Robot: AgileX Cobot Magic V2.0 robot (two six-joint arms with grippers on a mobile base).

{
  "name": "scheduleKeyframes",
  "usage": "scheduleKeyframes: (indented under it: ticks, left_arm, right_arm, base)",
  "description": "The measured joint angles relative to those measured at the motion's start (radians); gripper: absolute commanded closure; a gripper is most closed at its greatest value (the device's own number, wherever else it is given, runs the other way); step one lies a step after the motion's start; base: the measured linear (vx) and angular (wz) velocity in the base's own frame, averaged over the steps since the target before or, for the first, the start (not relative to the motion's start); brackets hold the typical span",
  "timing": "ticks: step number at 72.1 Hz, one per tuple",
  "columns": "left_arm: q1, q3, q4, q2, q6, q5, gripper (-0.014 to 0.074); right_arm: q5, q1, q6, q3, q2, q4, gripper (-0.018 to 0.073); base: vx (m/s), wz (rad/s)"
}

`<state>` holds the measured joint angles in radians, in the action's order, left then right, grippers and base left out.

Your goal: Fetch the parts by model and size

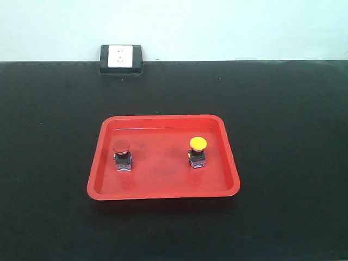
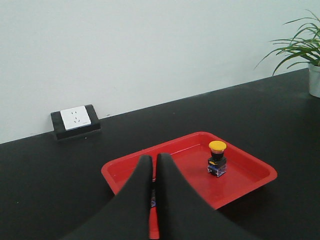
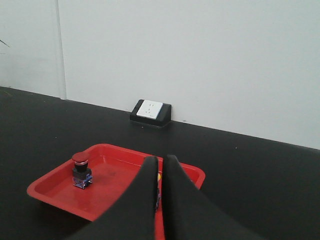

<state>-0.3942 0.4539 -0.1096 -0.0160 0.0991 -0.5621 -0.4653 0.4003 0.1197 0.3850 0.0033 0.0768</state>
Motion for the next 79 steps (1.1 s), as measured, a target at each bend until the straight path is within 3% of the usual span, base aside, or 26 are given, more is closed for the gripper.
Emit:
scheduleKeyframes:
  ticks: [39,47,61,79]
  left_arm:
    - [0.0,-0.004,0.0,0.0,0.0,0.001,0.0605]
    - [0.029,-0.034,0.01,0.0,0.004,0.016,0.0603]
    - [0.206,-0.191,0.031,0.028,0.005,0.137,0.0603]
    - [0.423,-0.427,0.033,0.031,-0.049,0.32,0.0603]
  right_arm:
    - [-0.012,0.0,0.0,0.0,0.0,0.003,0.0569]
    - [-0.012,0.0,0.0,0.0,0.0,0.003,0.0569]
    - [-0.015,-0.001,0.0,0.0,0.0,0.003,0.0569]
    - [-0.015,-0.001,0.0,0.0,-0.001,0.003,0.0569]
  base:
    - [0.0,0.0]
    - [0.0,0.0]
    - [0.0,0.0]
    - [0.0,0.0]
